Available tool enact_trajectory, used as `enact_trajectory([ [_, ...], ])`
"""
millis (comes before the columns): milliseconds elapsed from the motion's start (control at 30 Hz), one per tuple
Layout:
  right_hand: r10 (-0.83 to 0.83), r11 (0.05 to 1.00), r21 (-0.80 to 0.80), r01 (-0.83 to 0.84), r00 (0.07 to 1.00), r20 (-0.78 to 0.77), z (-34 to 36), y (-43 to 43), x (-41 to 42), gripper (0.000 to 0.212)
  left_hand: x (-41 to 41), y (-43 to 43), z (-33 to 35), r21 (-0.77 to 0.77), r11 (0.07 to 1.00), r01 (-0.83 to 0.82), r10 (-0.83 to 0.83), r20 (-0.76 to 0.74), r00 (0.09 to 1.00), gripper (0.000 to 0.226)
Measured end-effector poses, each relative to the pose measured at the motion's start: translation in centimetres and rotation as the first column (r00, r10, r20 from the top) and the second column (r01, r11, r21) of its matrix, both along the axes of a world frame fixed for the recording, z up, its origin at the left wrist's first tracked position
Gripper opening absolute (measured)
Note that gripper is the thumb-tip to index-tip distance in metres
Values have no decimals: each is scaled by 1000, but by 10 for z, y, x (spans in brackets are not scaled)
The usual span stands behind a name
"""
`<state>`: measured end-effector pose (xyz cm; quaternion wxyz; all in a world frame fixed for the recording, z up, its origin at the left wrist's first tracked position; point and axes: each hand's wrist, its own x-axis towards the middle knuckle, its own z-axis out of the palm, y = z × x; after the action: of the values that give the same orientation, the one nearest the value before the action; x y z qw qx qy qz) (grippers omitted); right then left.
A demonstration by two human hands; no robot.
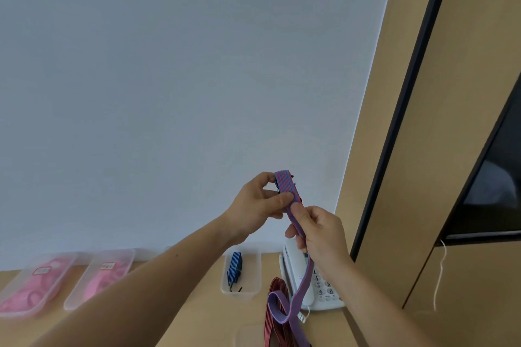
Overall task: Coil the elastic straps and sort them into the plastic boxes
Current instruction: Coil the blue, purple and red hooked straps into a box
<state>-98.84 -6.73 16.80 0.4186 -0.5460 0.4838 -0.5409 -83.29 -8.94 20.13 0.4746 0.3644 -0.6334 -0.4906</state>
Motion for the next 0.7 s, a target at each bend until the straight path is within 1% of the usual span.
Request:
enact_trajectory([
  [67,-18,999,37,18,1000,2,-1,-1,-1,41,-2,-2,0,-44,998,-39,41,52,998,34],
  [133,-13,998,61,12,1000,8,0,-1,-3,41,-2,-3,1,-71,996,-46,50,66,997,34],
  [233,37,996,79,-39,999,29,2,0,-8,38,0,-5,2,-86,995,-41,48,73,996,32],
  [300,63,994,87,-65,998,31,4,0,-9,36,2,-7,1,-104,994,-46,57,103,993,31],
  [400,70,993,88,-75,996,50,4,1,-8,36,3,-9,-3,-162,982,-102,130,175,976,32],
  [500,56,992,105,-66,995,88,3,2,-6,37,2,-8,-10,-303,945,-125,219,300,928,33],
  [567,63,991,113,-77,990,123,4,3,-6,38,0,-6,-14,-416,902,-117,278,351,894,34],
  [700,73,988,123,-93,984,162,9,4,-6,49,0,-3,-21,-666,745,-40,423,425,800,36],
])
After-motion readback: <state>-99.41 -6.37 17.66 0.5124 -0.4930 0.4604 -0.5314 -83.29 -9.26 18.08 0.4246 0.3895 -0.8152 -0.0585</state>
